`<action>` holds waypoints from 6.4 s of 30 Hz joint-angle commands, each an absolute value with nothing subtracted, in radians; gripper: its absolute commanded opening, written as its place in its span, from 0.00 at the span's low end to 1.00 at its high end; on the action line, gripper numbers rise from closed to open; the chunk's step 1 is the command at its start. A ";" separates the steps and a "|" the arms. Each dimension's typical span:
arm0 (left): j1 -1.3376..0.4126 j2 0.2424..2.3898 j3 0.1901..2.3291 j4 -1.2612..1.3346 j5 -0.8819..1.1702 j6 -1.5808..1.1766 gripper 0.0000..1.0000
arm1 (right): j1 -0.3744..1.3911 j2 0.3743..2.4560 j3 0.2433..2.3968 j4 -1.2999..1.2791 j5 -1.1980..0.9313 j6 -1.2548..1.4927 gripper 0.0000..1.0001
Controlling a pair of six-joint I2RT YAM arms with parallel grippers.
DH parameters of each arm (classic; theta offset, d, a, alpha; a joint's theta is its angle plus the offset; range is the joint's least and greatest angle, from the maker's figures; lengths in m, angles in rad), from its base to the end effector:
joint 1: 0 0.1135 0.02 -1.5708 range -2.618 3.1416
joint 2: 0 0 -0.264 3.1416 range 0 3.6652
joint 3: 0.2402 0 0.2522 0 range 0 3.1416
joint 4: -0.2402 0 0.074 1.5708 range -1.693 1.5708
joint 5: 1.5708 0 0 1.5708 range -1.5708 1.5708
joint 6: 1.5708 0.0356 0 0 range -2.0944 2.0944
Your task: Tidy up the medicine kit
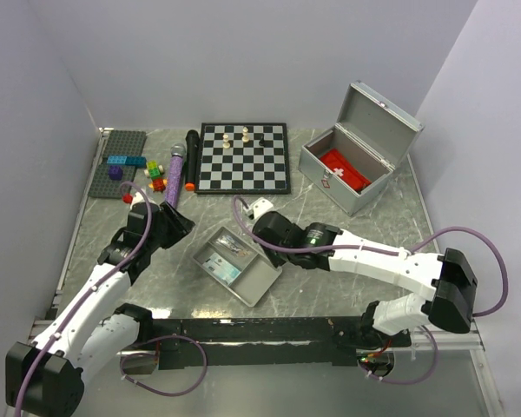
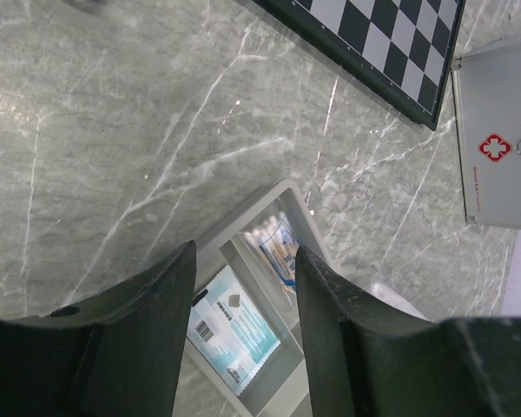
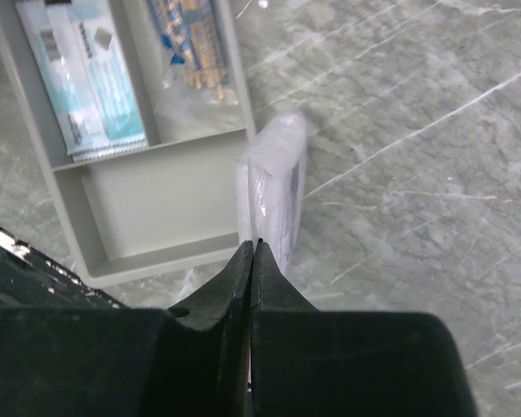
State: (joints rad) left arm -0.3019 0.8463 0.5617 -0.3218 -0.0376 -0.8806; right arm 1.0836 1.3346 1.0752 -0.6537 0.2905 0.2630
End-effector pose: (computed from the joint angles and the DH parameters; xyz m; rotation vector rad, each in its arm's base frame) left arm 0.1790 -0.0543 0.2375 -0.6623 2.1472 -0.6205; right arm 0.1384 0.2395 0.2798 -0.8626 2.2889 0.2405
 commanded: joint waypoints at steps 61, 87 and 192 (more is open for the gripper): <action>-0.291 0.813 0.549 -0.324 -0.055 -0.899 0.52 | 1.169 1.569 1.045 -0.542 0.108 0.382 0.11; -0.290 0.811 0.545 -0.321 -0.028 -0.907 0.52 | 1.158 1.580 0.983 -0.471 -0.047 0.357 0.38; -0.801 1.204 0.762 -0.362 -0.104 -0.675 0.47 | 0.911 1.138 1.031 -0.827 0.535 0.468 0.63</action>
